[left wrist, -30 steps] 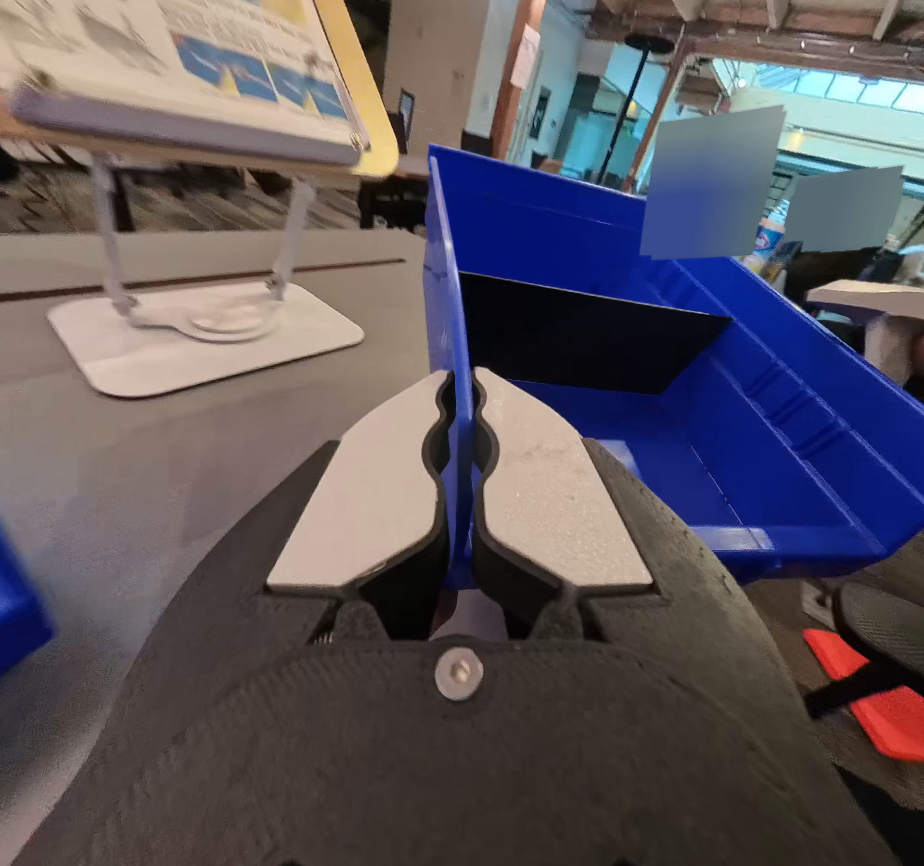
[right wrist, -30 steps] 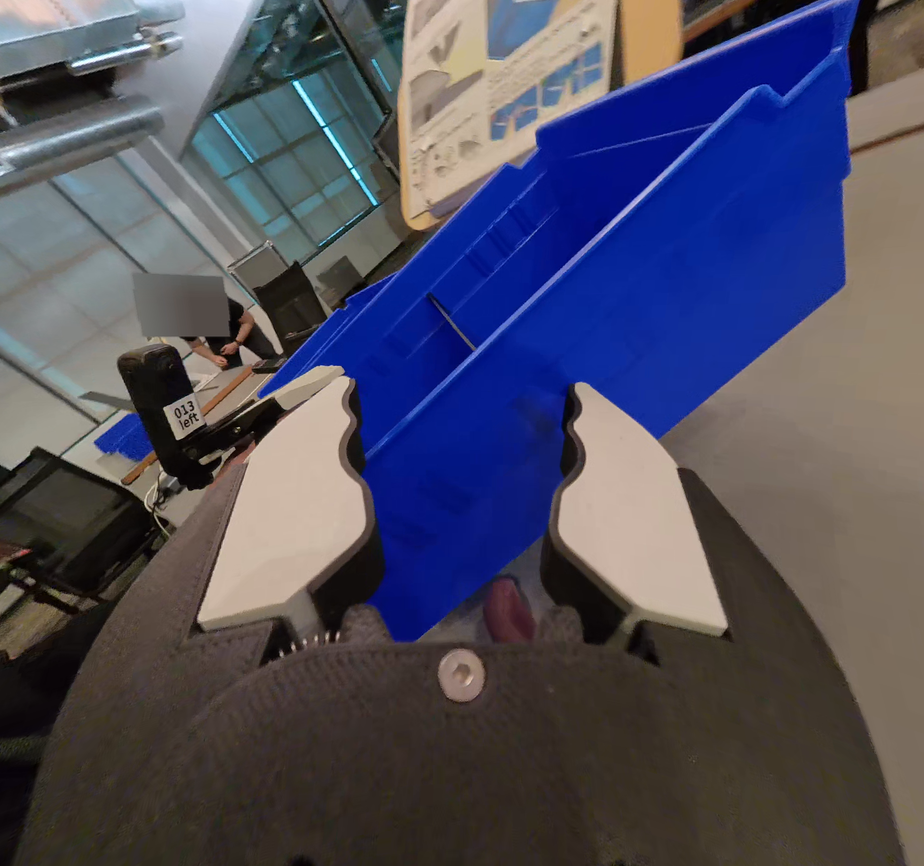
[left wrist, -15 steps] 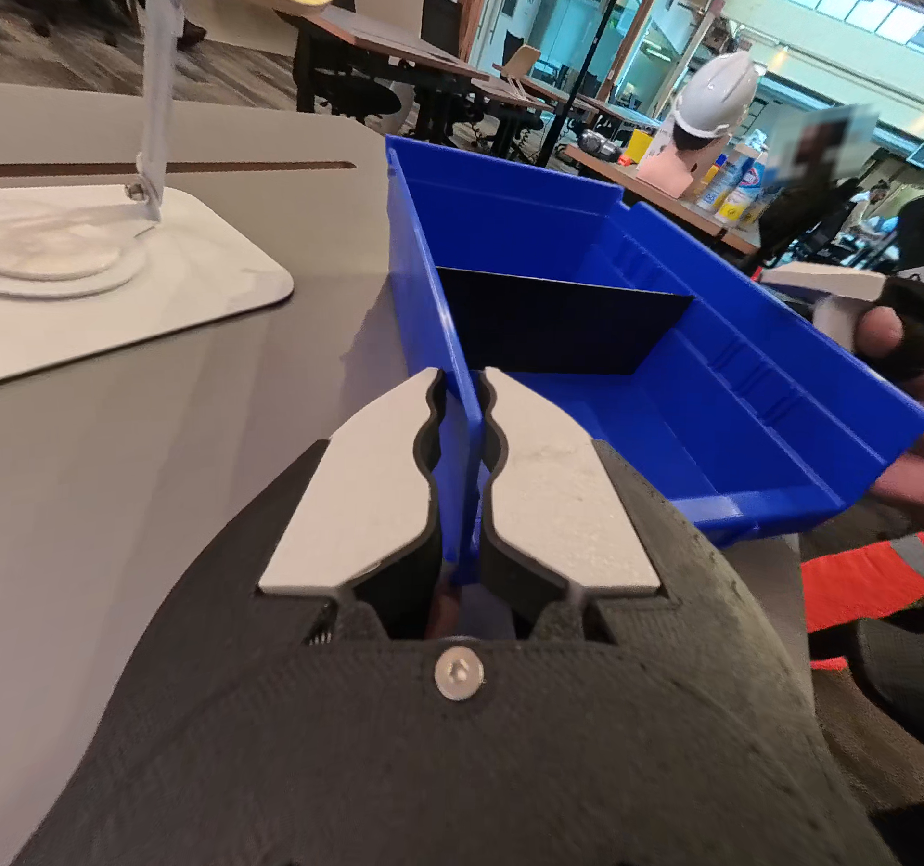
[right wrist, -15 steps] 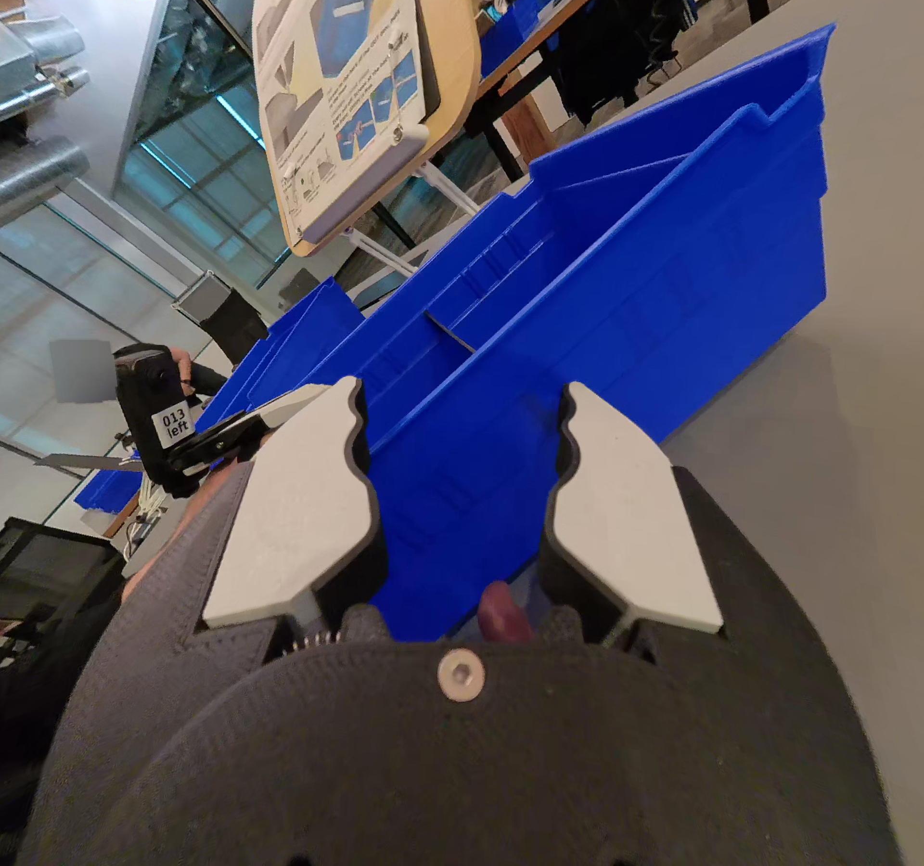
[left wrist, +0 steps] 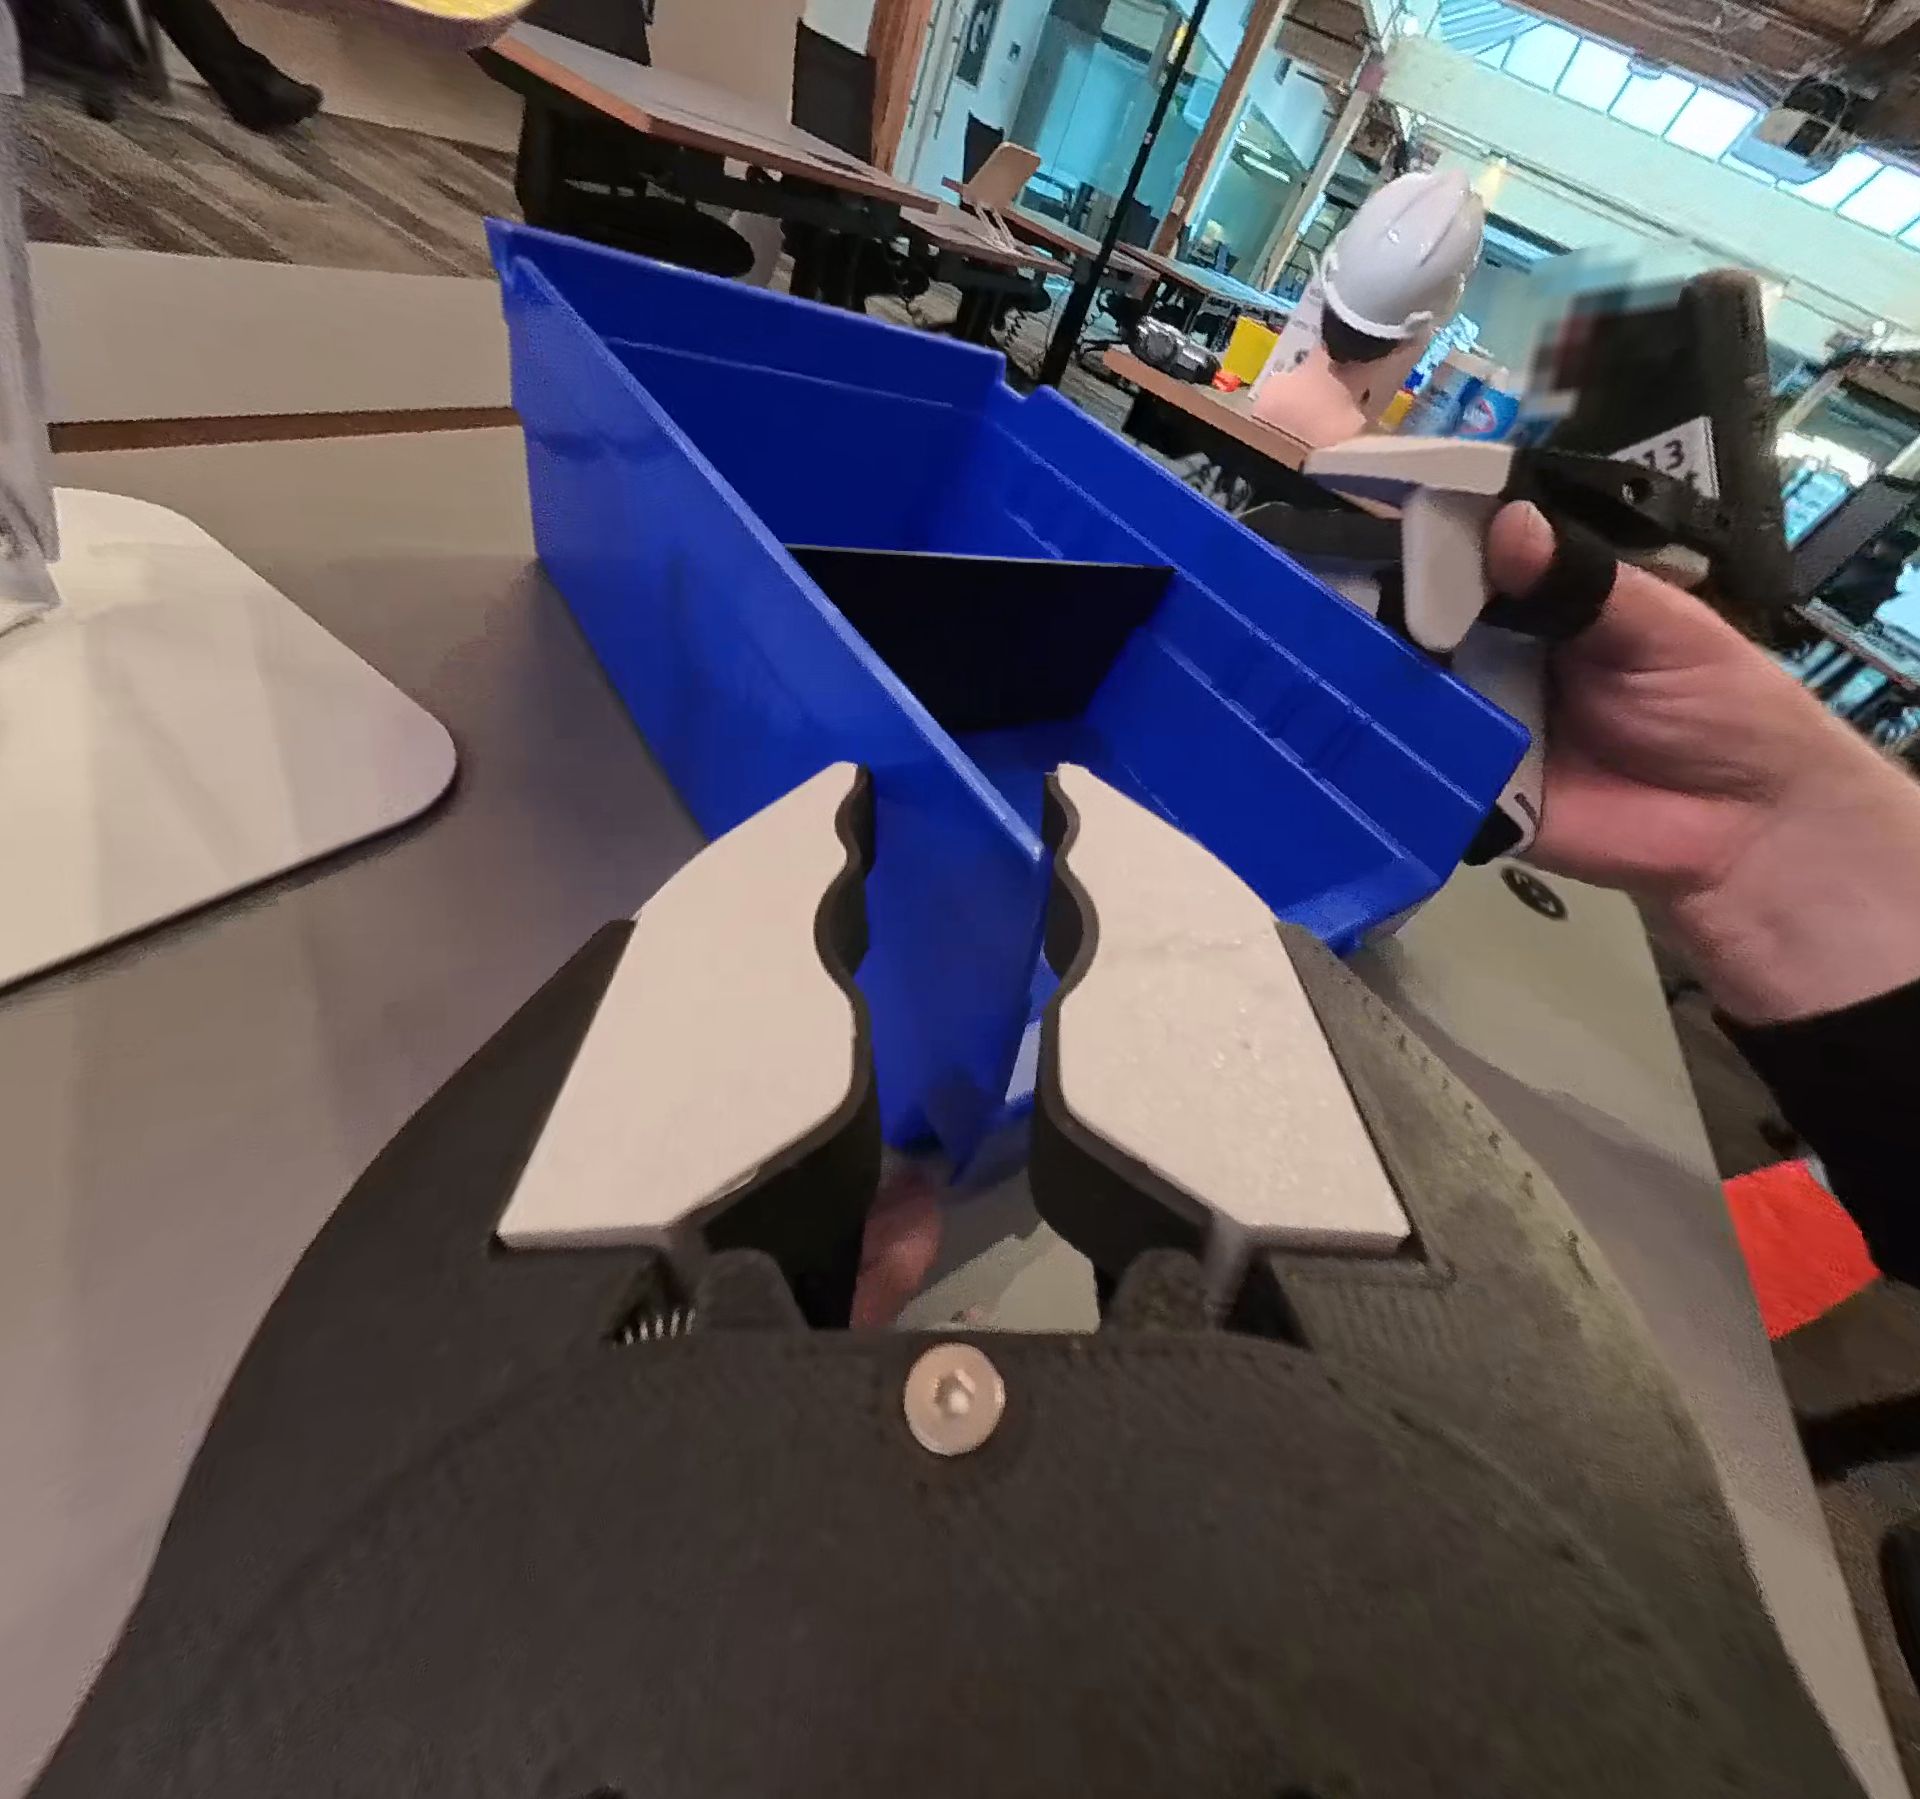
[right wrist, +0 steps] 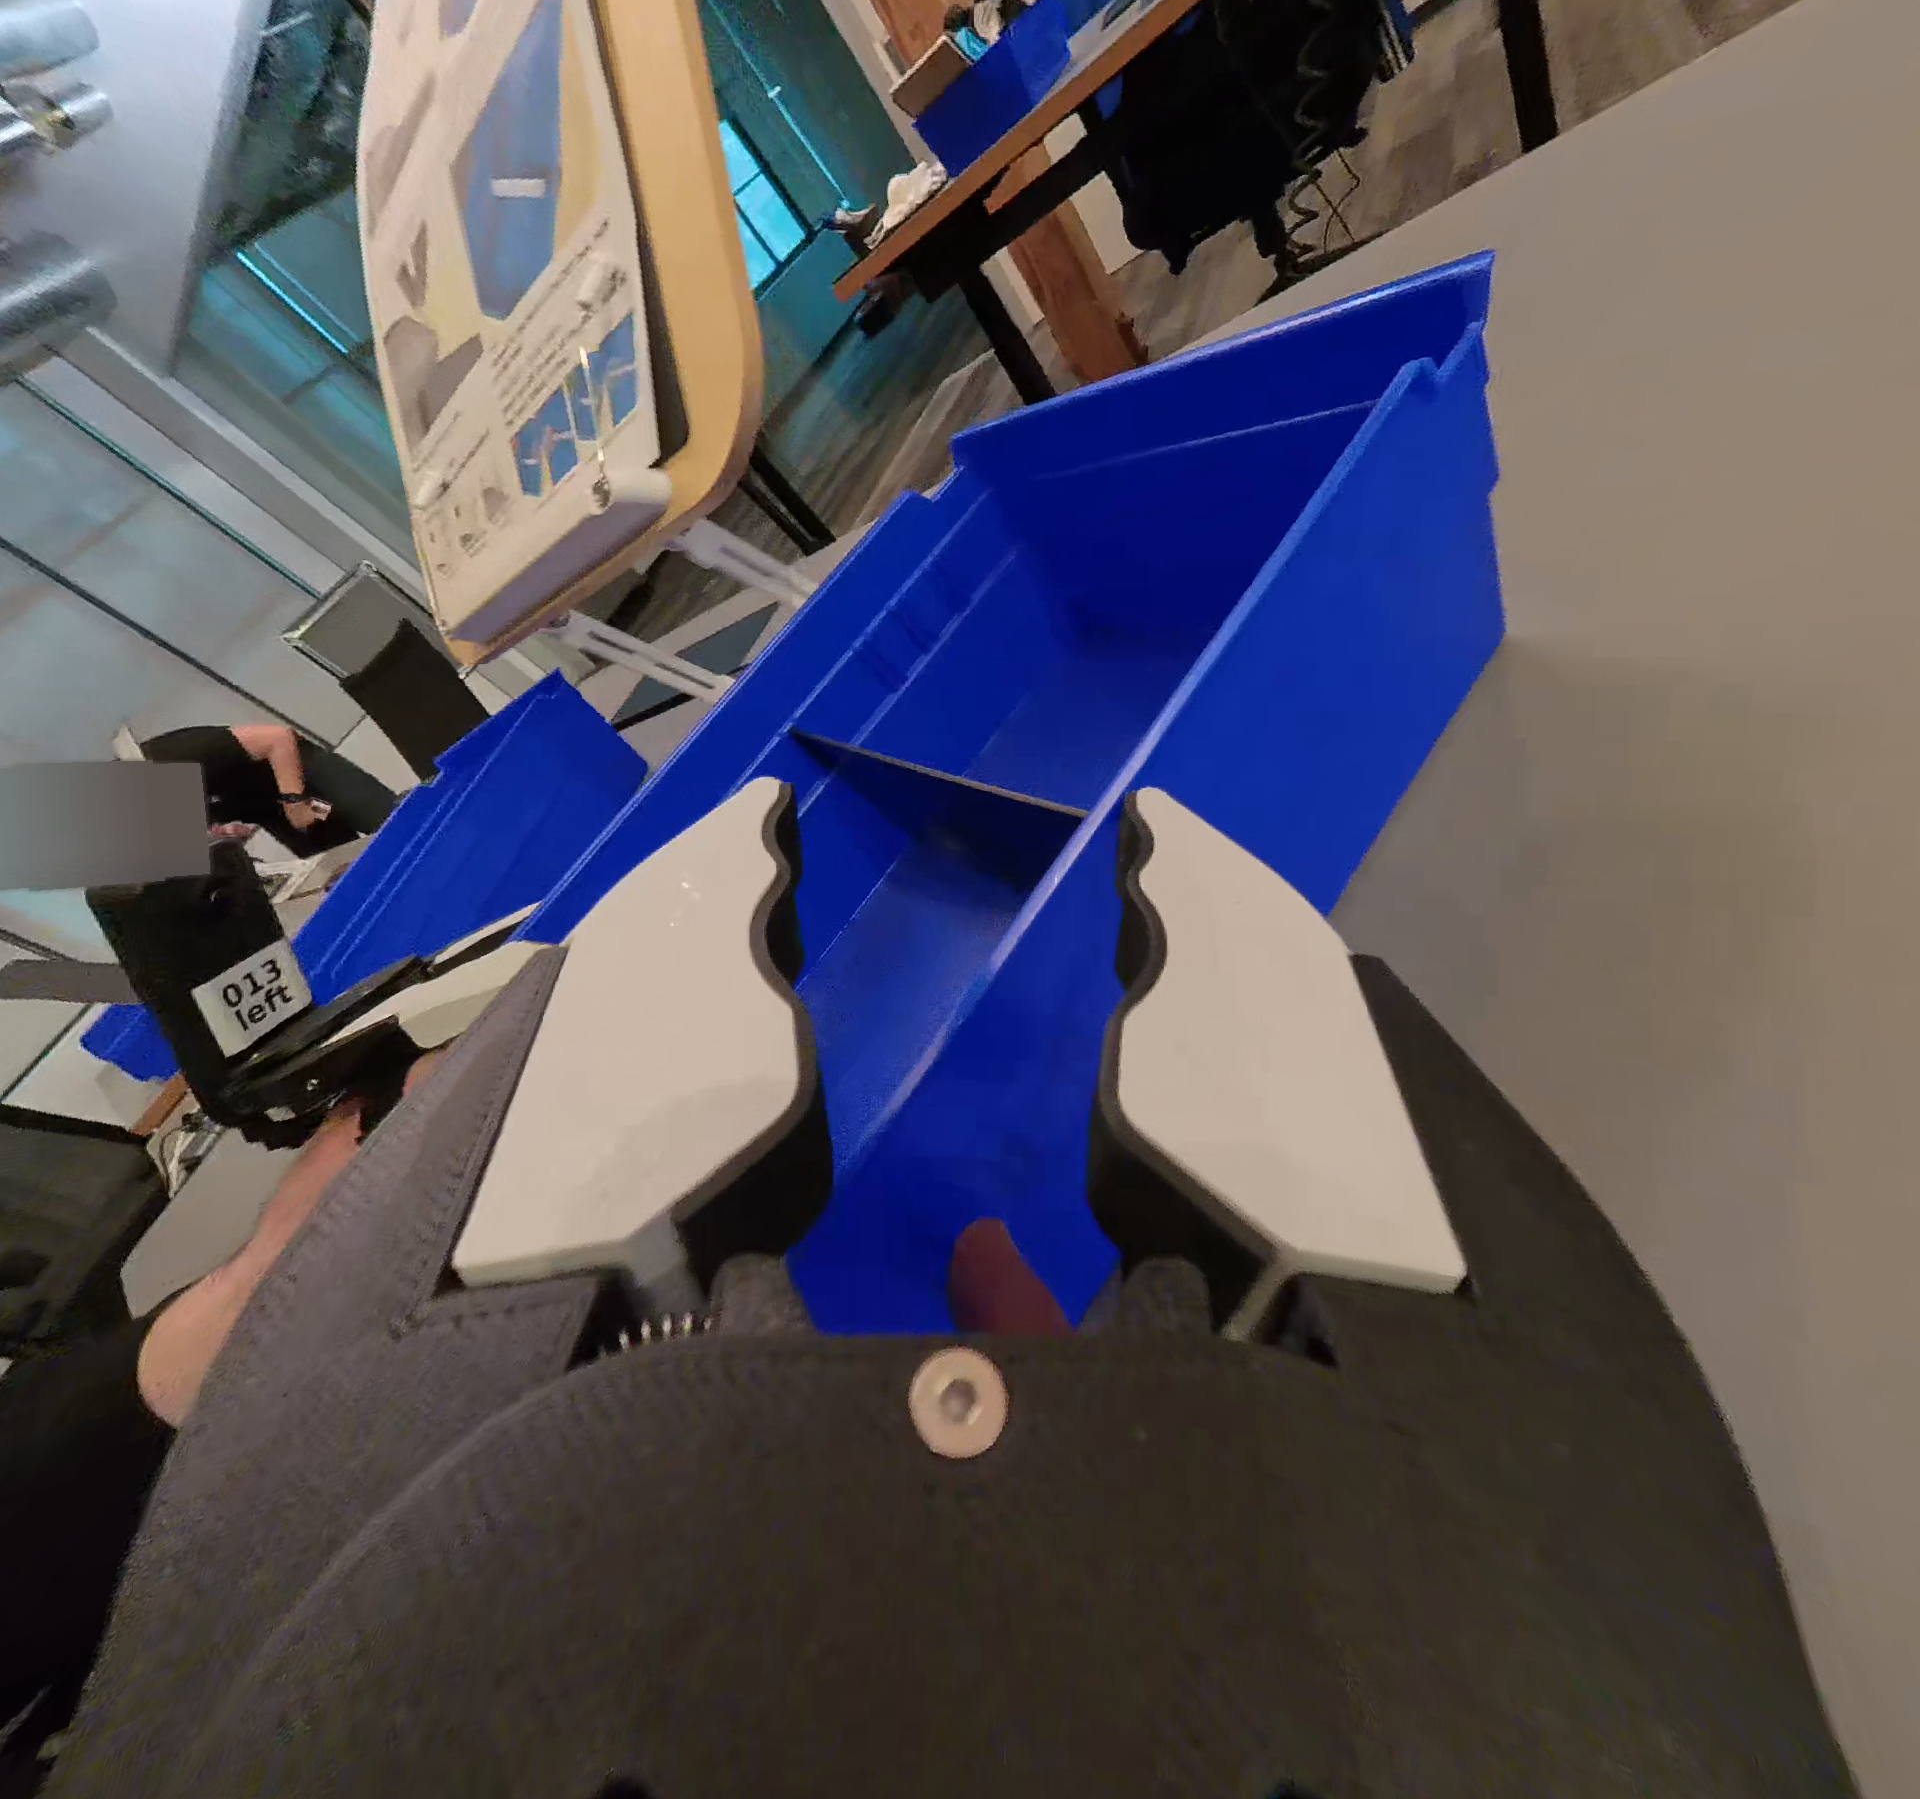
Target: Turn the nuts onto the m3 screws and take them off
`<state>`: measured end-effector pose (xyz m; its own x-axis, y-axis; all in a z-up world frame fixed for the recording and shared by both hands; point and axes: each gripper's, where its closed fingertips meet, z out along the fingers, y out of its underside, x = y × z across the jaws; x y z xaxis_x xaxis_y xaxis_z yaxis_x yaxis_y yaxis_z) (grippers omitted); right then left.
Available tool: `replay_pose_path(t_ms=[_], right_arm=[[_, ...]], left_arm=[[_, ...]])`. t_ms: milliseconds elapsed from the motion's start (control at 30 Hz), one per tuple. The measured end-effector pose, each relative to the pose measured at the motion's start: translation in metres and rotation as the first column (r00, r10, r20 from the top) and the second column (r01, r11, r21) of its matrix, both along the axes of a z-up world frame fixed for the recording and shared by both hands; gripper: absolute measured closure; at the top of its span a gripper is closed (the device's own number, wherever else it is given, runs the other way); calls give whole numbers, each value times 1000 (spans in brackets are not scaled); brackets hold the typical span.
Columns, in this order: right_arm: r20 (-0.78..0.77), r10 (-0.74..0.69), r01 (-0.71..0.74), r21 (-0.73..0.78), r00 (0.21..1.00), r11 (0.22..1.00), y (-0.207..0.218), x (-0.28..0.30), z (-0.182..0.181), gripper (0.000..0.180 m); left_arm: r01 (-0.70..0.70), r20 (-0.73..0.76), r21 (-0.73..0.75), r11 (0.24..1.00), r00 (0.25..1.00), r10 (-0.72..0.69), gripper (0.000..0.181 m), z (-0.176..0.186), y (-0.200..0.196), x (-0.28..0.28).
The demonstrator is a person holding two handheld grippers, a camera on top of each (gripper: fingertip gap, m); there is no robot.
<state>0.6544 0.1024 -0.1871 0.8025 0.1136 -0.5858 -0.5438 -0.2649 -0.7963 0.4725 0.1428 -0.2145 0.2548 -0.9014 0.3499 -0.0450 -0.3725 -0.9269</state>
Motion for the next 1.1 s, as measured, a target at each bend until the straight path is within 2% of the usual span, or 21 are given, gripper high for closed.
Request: replay_pose_path(t_ms=[200,567,633,667,800,867,1000,1100], right_arm=[[83,-31,35,-40,996,999,28,36,-2,123],[287,-97,126,-87,953,988,94,112,-4,130],[328,-97,131,-81,940,988,106,122,-2,132],[347,-84,117,-74,934,990,112,124,-1,139],[353,-71,100,-65,933,993,124,135,1,140],[359,-94,110,-25,929,994,122,136,9,141],[505,-177,188,29,845,982,103,142,31,138],[672,-226,236,77,705,969,77,132,54,141]], left_arm=[[20,67,-46,999,998,-16,148,4,17,34],[17,21,-48,999,1000,-16,143,-1,41,104],[17,22,-49,999,1000,-16,141,-1,44,113],[11,20,-45,999,1000,-10,141,-1,46,118],[21,32,-46,999,999,-19,139,0,53,125],[11,57,0,1000,998,-11,142,8,54,120],[-28,88,114,993,996,18,130,36,43,97],[-24,85,251,968,996,3,128,59,14,57]])
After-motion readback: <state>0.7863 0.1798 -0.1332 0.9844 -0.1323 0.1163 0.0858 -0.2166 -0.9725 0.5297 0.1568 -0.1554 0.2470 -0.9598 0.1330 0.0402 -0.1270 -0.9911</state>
